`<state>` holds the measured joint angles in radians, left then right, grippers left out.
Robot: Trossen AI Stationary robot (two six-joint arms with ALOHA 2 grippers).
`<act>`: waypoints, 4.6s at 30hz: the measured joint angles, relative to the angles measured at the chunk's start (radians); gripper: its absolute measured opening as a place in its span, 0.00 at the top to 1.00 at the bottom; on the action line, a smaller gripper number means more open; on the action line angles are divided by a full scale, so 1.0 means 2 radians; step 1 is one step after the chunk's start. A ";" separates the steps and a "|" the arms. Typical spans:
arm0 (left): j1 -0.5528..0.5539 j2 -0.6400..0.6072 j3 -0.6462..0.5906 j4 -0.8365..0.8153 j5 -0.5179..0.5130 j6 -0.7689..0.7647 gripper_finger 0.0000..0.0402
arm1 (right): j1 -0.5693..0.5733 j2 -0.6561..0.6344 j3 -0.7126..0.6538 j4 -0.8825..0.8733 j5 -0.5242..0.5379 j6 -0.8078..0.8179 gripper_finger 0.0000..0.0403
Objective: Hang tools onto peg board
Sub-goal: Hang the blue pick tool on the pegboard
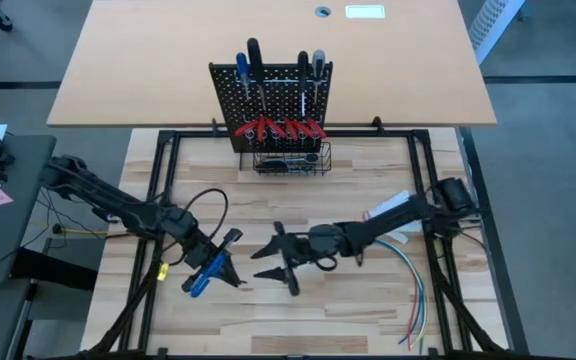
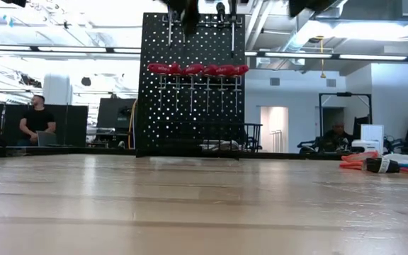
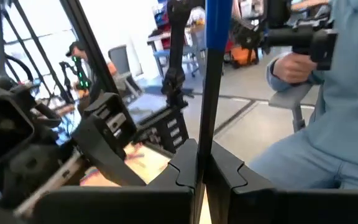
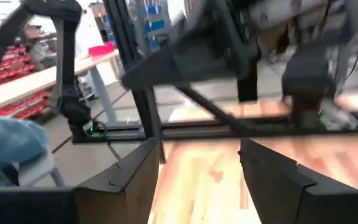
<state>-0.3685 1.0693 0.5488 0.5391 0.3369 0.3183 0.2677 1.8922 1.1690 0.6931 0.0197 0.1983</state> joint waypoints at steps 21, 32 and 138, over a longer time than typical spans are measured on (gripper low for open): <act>0.008 0.006 0.000 -0.012 -0.034 -0.004 0.99 | -0.017 0.088 0.124 -0.096 -0.153 0.002 0.96; 0.008 -0.079 0.002 -0.129 -0.218 -0.027 0.76 | -0.002 0.036 0.123 -0.115 0.042 0.009 0.98; -0.013 -0.094 -0.157 -0.084 -0.286 -0.193 0.72 | -0.303 -0.128 0.024 -0.250 0.001 0.187 0.98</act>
<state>-0.3943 0.8810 0.2348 0.3714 -0.2356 -0.0680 -0.3386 1.6352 1.2175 0.1936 0.0216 0.5727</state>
